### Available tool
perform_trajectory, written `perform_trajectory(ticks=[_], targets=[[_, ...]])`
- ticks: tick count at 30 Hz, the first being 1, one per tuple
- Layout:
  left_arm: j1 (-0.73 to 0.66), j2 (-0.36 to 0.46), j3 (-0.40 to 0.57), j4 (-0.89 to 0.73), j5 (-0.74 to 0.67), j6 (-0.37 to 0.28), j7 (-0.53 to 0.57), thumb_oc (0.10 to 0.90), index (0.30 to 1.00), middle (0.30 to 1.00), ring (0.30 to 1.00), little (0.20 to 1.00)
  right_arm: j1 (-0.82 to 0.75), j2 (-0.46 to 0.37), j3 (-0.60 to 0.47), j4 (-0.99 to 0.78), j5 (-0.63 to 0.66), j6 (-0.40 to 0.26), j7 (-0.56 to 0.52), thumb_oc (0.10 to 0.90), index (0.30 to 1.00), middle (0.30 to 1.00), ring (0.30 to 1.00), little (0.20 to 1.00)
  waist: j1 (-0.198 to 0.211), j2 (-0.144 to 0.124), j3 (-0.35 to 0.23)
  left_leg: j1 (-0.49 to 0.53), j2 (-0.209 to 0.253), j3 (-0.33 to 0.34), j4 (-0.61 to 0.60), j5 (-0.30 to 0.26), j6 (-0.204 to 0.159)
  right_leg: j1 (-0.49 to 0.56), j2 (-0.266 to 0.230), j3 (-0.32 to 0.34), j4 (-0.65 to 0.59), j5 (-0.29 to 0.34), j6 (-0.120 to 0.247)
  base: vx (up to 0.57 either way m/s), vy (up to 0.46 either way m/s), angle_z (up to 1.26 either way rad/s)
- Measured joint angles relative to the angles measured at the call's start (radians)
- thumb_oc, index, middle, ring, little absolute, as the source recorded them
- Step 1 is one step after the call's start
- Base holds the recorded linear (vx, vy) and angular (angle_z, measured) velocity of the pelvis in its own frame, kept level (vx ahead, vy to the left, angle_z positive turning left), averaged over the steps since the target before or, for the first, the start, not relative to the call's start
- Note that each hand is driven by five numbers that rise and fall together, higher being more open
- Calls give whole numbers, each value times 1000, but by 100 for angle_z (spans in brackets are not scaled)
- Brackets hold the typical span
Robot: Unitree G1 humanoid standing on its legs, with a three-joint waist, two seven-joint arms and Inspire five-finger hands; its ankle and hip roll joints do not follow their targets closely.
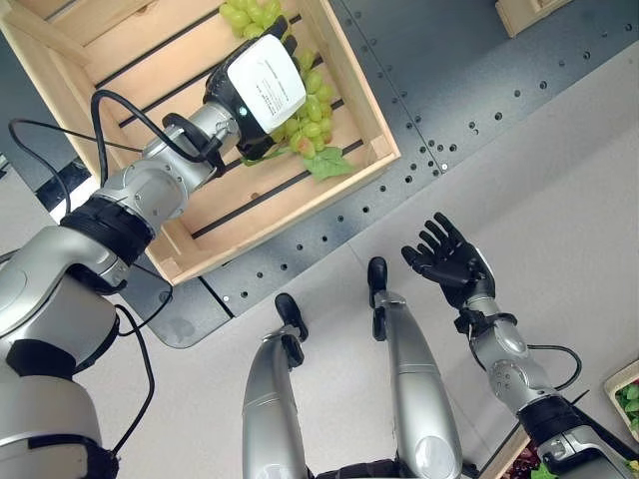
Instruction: Pick up the fruits from the basket on one side to the basket on the other side
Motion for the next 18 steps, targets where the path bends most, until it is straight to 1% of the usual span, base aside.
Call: perform_trajectory(ticks=[4,7,8,10,14,17,18], targets=[[-20,1,1,26,7,-23,77,800,900,900,900,900,2,4,0,0,0,0,0,800,900,900,900,900,-2,0,0,-16,0,3,-1,0,0,-19,1,3,1,0,0,0,0,0],[-27,14,3,63,31,-66,169,800,900,900,900,900,4,15,0,0,-1,-1,0,800,900,900,900,900,-2,-3,-1,-21,-1,3,1,0,0,-25,0,3,1,0,0,0,0,0],[-38,19,3,75,37,-87,196,800,900,900,900,900,4,20,0,0,-1,-3,0,800,900,900,900,900,-2,-9,-1,-24,-2,5,1,0,0,-31,0,6,2,0,0,0,0,0],[-49,24,3,91,42,-114,218,800,900,900,900,900,4,21,0,2,-1,-4,0,800,900,900,900,900,-1,-14,-1,-26,-2,8,3,0,1,-35,-1,9,4,0,0,0,0,0],[-63,19,1,101,19,-131,178,800,900,900,900,900,3,20,-1,2,-1,-5,0,800,900,900,900,900,-3,-18,-2,-25,-3,10,7,-2,3,-34,-1,12,7,1,1,0,0,0],[-68,8,-3,101,-36,-129,106,800,900,900,900,900,0,20,-1,2,-1,-5,0,800,900,900,900,900,-4,-19,-2,-24,-3,11,9,-3,6,-34,-2,15,11,1,2,0,0,0],[-69,6,-5,95,-77,-121,63,800,900,900,900,900,0,20,-1,2,-1,-5,0,800,900,900,900,900,-6,-20,-3,-25,-3,12,9,-3,6,-33,-2,17,10,3,4,0,0,0]])
